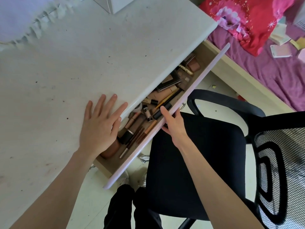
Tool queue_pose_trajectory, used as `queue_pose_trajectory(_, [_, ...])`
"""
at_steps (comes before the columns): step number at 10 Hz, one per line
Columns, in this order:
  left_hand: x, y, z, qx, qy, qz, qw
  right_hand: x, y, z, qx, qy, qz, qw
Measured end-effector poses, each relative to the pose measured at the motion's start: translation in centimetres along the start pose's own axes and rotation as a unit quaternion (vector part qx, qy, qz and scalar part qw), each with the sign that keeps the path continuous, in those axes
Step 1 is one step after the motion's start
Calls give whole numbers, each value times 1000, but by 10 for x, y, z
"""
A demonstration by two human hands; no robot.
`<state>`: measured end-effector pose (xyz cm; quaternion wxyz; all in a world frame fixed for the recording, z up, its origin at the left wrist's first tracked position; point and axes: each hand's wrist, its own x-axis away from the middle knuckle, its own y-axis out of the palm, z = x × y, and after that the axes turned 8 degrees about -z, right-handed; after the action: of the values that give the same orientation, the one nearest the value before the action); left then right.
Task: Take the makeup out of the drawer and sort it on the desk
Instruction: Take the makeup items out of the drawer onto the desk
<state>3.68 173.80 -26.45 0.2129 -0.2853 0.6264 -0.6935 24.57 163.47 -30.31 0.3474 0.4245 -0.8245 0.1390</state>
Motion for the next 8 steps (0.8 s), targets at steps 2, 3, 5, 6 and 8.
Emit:
queue_pose_trajectory(2, [0, 1, 2, -1, -4, 7, 1000, 3, 3, -3, 72, -26, 39, 996])
queue_pose_trajectory(3, [1, 1, 1, -4, -1, 9, 1000, 7, -9, -4, 57, -42, 1, 998])
queue_pose_trajectory(5, [0, 0, 3, -7, -6, 13, 1000, -35, -67, -58, -56, -34, 164, 984])
queue_pose_trajectory(6, [-2, -1, 5, -8, -14, 17, 1000, -51, -81, -57, 65, 14, 162, 985])
queue_pose_trajectory(8, [-3, 0, 6, -13, -23, 4, 1000, -58, -80, -51, 99, 40, 100, 989])
